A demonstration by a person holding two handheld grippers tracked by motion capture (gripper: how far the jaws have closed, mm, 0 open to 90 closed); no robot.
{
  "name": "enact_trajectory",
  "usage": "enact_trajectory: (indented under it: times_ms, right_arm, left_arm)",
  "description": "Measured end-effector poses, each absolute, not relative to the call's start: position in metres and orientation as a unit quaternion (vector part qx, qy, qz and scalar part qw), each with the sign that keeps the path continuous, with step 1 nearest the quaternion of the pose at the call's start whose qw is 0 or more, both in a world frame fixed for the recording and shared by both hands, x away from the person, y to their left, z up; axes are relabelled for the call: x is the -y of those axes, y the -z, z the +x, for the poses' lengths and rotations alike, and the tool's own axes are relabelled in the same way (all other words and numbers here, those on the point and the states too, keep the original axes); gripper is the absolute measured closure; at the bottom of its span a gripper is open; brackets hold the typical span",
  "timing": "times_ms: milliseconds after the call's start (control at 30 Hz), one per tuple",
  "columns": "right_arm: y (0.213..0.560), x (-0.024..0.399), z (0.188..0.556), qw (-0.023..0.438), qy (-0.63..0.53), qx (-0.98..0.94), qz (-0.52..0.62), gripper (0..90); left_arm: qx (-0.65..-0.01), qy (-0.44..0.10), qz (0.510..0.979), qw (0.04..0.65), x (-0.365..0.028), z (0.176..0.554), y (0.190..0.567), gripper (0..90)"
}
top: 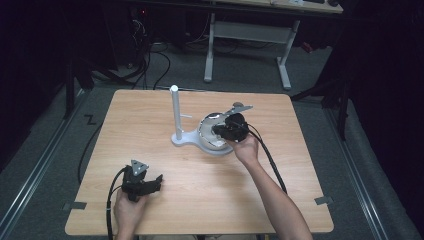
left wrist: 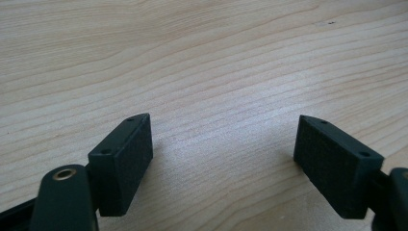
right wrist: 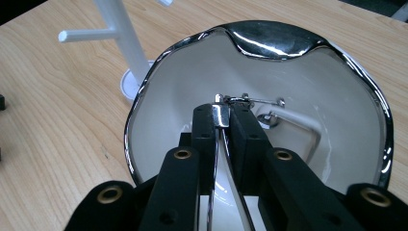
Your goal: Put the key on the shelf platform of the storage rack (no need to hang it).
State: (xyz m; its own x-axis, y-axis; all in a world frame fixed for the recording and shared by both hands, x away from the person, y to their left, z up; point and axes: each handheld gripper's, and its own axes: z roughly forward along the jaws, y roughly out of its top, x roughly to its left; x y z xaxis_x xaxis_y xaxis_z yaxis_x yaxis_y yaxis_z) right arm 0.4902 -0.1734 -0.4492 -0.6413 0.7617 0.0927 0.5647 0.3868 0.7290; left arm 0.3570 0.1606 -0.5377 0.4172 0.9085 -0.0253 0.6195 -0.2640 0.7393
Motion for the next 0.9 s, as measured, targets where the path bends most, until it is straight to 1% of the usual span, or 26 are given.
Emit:
enact_trajectory:
  times_ms: [233, 333, 533, 633, 733, 900]
  right_arm:
    - [0.454, 0.169, 0.493, 0.124, -0.373, -0.826, 0.405, 80.9]
    - [0.453, 0.171, 0.492, 0.121, -0.379, -0.822, 0.407, 77.4]
    - [0.449, 0.179, 0.487, 0.128, -0.391, -0.815, 0.408, 73.4]
    - [0.446, 0.185, 0.485, 0.132, -0.394, -0.812, 0.409, 68.8]
    - [0.442, 0.193, 0.481, 0.137, -0.402, -0.804, 0.417, 61.1]
    - [0.434, 0.204, 0.477, 0.14, -0.409, -0.795, 0.426, 57.1]
  left_arm:
    - [-0.498, -0.209, 0.767, 0.347, -0.161, 0.357, 0.538, 21.7]
    - [-0.498, -0.208, 0.767, 0.347, -0.161, 0.357, 0.538, 21.7]
    - [-0.498, -0.208, 0.767, 0.347, -0.161, 0.357, 0.538, 21.7]
    - [-0.498, -0.208, 0.767, 0.347, -0.161, 0.357, 0.538, 21.7]
    - [-0.498, -0.208, 0.768, 0.346, -0.16, 0.357, 0.538, 21.7]
    - [-0.497, -0.209, 0.768, 0.346, -0.16, 0.357, 0.538, 21.7]
